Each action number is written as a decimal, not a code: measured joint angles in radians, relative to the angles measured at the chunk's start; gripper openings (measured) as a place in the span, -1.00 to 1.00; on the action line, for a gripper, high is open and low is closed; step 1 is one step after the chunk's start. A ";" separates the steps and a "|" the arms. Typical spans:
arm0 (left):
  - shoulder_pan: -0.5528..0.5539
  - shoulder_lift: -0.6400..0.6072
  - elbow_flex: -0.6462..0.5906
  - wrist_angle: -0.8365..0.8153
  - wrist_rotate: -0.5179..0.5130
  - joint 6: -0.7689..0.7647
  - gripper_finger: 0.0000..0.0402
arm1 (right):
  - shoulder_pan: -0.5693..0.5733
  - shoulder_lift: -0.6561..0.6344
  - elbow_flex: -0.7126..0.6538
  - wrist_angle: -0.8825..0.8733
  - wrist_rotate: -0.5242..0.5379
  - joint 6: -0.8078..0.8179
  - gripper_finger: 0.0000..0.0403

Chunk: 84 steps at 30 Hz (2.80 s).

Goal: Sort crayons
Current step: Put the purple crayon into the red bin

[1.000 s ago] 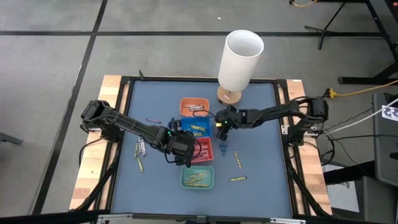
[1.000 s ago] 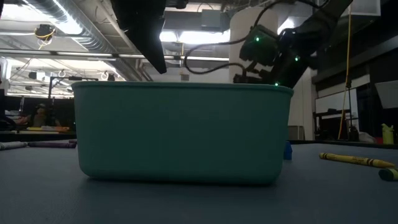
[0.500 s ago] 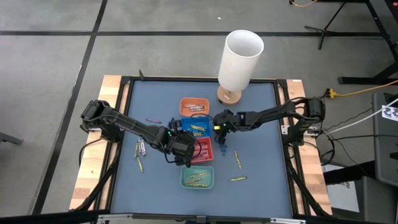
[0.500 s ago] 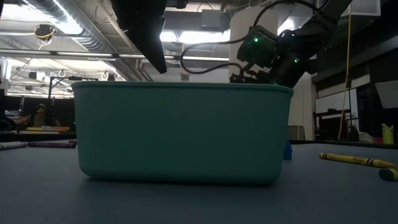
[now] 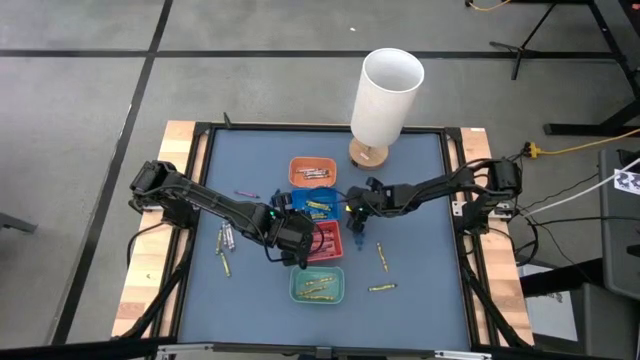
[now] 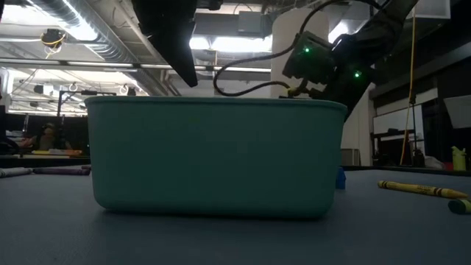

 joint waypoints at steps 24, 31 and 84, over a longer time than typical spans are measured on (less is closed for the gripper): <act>-0.054 -0.011 0.000 -0.129 -0.088 -0.023 -0.50 | 0.000 -0.002 0.000 -0.021 -0.002 0.009 -0.93; -0.135 -0.078 0.000 -0.267 -0.152 -0.227 -0.50 | -0.001 -0.003 0.001 -0.024 -0.018 -0.021 -0.93; 0.320 -0.697 -0.653 0.092 -0.024 -0.026 -0.50 | 0.196 0.163 0.479 -0.056 -0.246 -0.268 -0.85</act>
